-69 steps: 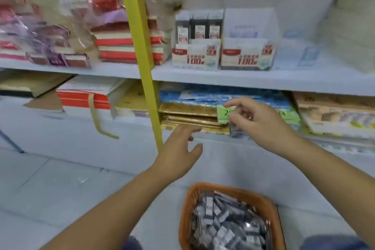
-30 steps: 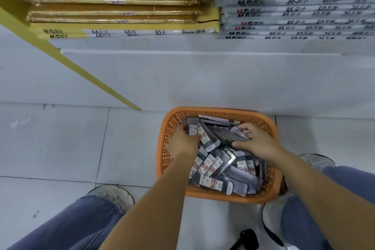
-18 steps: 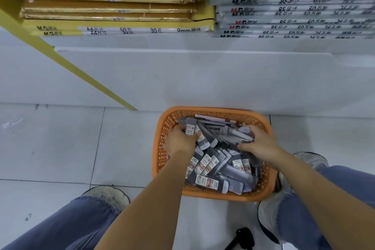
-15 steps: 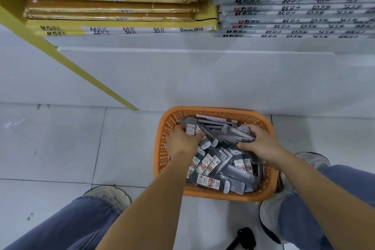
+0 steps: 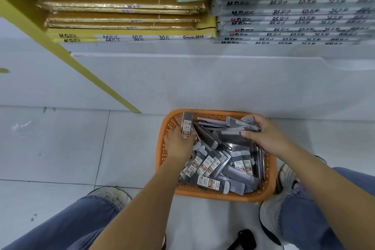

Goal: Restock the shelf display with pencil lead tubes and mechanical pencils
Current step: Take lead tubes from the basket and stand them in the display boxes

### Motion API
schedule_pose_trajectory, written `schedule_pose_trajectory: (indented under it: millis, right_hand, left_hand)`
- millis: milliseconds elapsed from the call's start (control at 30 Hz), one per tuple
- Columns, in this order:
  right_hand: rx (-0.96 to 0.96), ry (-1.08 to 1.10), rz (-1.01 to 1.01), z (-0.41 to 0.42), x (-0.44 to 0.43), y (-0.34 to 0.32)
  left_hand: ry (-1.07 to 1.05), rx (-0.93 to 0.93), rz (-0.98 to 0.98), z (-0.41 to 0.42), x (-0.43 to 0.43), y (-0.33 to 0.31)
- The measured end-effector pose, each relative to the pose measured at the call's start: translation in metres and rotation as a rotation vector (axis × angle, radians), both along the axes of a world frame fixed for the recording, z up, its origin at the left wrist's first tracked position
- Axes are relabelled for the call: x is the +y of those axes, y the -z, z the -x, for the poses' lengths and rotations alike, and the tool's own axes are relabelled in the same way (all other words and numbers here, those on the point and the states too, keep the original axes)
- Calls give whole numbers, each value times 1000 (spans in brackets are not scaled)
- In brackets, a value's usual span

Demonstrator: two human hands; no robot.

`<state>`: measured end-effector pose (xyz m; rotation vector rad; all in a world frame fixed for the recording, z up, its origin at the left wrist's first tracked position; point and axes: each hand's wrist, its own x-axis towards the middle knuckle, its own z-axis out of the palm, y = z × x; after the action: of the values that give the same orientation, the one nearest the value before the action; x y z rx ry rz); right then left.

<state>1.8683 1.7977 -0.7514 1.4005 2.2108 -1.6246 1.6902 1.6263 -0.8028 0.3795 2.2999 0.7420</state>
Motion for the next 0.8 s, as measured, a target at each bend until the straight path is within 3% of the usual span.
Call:
schedule_pose_trajectory:
  millis: [167,300,433,633,800]
  right_hand:
    - [45,-95,31,5,12,-52]
    - [132,-210,165,12,7,-104]
    - [254,-235,207,22,-11,-155]
    - [388,-225,89,37,-42,-230]
    - [468,-331,-113,41,-43,-303]
  left_hand:
    - [57,-137,-393,4,-9,-51]
    - [178,-389,-433,7,-8,-112]
    - [309,-527,-406,5,-17,-163]
    - [423,-478,-425,11,-46,-238]
    - [358,-407,-526,31,-66,-304]
